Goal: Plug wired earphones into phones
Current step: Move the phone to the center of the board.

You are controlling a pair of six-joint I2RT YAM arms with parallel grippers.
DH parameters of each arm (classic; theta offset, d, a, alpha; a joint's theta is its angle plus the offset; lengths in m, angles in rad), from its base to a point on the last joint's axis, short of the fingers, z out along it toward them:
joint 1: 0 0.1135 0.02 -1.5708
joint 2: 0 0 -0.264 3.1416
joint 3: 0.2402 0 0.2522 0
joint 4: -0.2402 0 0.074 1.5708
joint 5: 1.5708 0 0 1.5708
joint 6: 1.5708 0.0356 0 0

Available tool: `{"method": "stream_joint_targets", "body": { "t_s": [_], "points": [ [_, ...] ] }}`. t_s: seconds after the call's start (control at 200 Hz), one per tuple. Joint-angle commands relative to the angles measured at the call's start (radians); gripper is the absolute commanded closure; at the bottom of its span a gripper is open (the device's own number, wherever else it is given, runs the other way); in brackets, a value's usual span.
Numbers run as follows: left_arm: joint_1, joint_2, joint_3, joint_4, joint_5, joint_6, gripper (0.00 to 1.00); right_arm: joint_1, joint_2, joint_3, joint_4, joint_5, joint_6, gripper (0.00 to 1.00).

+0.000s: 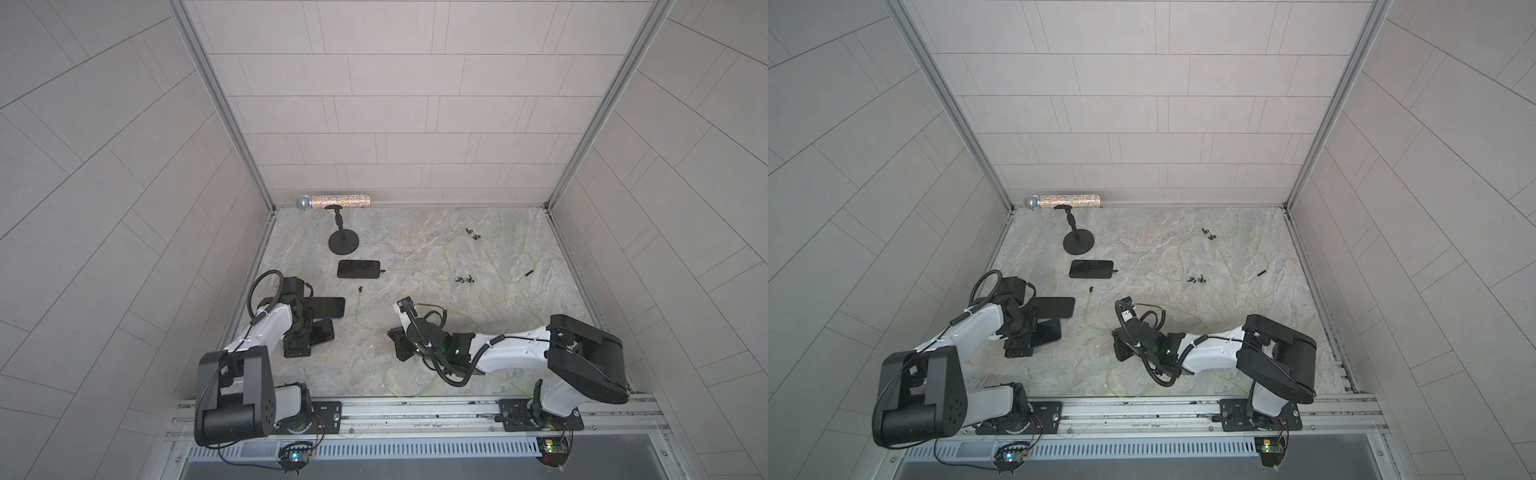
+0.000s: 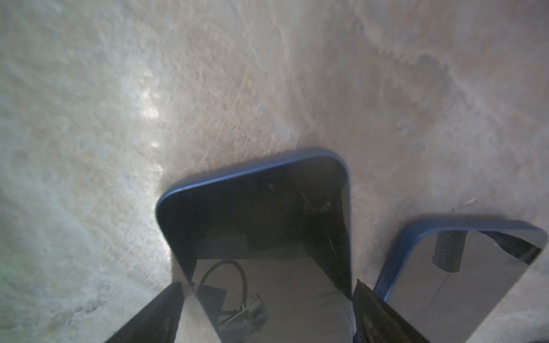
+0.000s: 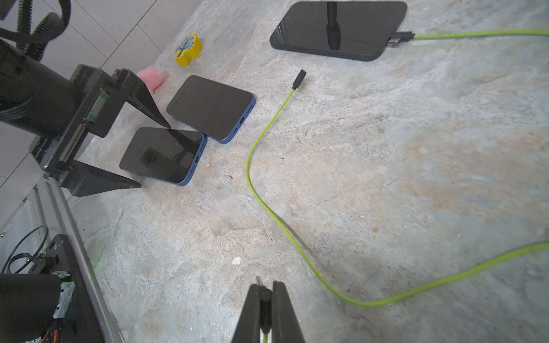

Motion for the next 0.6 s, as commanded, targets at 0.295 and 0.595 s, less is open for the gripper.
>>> {"method": "stream_joint_targets", "body": {
  "t_s": [0.295, 0.595],
  "points": [
    [0.028, 0.11, 0.058, -0.099, -0.015, -0.001, 0.08, 0.008, -0.032, -0.011, 0.0, 0.003, 0.006, 1.0],
    [0.033, 0.222, 0.076, -0.105, 0.073, 0.001, 0.19, 0.01, -0.048, -0.021, -0.005, 0.011, 0.013, 1.0]
  ]
}}
